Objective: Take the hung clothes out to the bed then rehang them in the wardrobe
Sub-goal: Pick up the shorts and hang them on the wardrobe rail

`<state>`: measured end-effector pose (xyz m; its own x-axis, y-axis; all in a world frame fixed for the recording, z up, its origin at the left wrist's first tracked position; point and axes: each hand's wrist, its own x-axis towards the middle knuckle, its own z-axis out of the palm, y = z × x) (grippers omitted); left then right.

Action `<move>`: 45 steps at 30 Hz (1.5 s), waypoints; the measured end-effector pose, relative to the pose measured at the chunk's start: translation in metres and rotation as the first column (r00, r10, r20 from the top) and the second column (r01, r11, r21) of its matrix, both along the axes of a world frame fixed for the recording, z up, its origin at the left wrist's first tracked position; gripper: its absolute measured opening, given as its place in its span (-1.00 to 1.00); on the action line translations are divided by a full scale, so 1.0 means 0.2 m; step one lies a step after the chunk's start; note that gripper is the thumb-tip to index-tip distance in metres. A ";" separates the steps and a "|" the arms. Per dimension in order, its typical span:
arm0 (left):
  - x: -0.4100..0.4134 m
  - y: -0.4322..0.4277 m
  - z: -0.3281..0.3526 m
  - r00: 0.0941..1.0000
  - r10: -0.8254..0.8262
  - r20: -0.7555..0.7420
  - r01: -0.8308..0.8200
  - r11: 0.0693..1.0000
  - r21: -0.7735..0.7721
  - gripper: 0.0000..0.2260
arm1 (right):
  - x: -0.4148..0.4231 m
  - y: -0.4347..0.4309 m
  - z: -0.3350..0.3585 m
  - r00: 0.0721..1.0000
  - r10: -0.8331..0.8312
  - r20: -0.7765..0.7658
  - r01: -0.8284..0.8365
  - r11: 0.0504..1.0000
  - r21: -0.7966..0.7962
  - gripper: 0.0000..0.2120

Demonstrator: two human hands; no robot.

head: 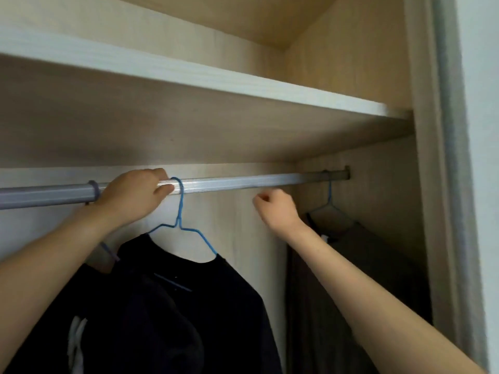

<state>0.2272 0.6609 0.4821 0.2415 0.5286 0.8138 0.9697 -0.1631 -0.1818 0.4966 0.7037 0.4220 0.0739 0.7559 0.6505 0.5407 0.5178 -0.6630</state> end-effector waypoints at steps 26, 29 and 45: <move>0.05 -0.06 -0.03 0.998 0.061 -0.020 -0.061 0.998 0.006 -0.76 | 0.31 0.21 -0.33 0.910 -0.307 0.278 0.360 0.919 -0.163 -0.75; 0.05 -0.06 -0.03 0.998 0.061 -0.023 -0.061 0.998 0.007 -0.76 | 0.20 0.12 -0.32 0.901 -0.249 0.355 0.311 0.942 -0.129 -0.75; 0.07 -0.08 -0.03 0.998 0.055 0.011 -0.055 0.998 -0.025 -0.76 | -0.09 -0.08 -0.34 0.916 -0.021 0.401 0.013 1.000 0.023 -0.69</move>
<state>0.2409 0.6453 0.4767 0.2021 0.5610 0.8028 0.9794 -0.1141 -0.1668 0.4796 0.6871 0.3544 -0.1839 0.7439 0.6424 0.7678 0.5168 -0.3787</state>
